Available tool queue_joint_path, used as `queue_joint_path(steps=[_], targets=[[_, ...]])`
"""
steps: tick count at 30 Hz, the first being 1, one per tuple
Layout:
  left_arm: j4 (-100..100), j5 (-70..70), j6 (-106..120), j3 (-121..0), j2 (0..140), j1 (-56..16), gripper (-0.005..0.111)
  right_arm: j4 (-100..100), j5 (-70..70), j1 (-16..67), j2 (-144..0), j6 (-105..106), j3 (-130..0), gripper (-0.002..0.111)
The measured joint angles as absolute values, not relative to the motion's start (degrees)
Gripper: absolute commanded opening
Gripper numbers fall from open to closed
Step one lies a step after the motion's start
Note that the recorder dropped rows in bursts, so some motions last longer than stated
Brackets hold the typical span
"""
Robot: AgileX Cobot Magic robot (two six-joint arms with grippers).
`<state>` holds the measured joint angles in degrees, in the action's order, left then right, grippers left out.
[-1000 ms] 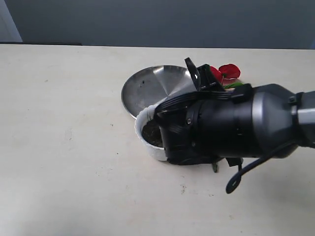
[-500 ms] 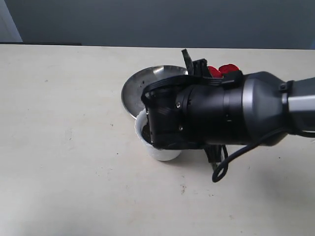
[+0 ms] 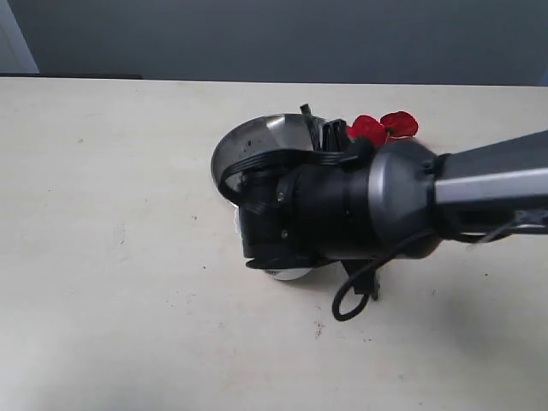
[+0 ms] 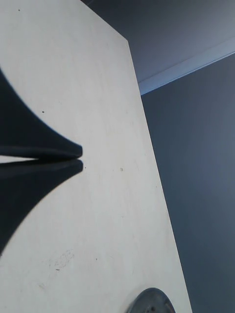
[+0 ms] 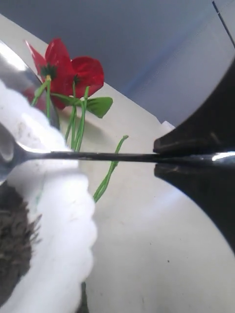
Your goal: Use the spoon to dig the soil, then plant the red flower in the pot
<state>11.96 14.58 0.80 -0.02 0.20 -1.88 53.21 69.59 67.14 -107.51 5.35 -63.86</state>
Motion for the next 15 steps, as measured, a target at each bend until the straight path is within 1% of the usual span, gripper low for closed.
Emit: queue_joint_path(steps=[6, 15], targets=[[12.0, 14.6, 0.8, 0.0, 0.2, -1.9, 0.000, 53.2, 69.7, 67.1, -109.3, 3.4, -63.9, -0.001], [12.0, 14.6, 0.8, 0.0, 0.2, -1.9, 0.000, 48.7, 69.6, 67.1, -103.4, 0.9, -64.0, -0.001]])
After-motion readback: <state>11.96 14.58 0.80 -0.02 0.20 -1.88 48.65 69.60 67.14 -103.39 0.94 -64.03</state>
